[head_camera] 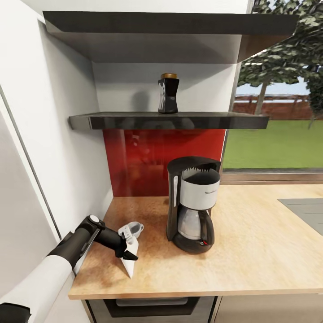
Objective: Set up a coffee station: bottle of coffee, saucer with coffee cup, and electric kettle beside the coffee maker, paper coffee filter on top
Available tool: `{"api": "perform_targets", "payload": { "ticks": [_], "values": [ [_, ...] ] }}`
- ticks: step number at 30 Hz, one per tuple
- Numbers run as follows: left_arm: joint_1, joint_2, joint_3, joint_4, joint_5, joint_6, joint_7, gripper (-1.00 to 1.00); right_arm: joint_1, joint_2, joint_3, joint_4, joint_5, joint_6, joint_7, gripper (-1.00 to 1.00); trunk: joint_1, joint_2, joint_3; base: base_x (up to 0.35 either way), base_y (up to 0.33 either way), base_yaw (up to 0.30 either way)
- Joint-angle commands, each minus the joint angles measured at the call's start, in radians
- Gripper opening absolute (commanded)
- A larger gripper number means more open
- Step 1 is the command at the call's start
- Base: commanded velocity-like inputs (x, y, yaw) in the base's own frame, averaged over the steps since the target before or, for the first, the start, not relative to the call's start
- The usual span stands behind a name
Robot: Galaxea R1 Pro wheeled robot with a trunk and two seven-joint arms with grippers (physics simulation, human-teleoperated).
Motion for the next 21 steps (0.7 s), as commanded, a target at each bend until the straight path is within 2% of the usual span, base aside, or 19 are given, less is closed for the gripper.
{"api": "perform_targets", "payload": {
  "ticks": [1, 21],
  "values": [
    [0.0, 0.001, -0.002, -0.001, -0.002, 0.01, -0.004, 1.0, 0.0, 0.0, 0.0, 0.001, 0.001, -0.003, -0.002, 1.0, 0.0, -0.001, 0.0, 0.0, 0.0, 0.0],
    [0.003, 0.001, -0.002, -0.001, -0.001, 0.011, -0.007, 1.0, 0.0, 0.0, 0.0, 0.001, 0.0, -0.003, -0.002, 1.0, 0.0, -0.001, 0.0, 0.0, 0.0, 0.0]
  ]
}}
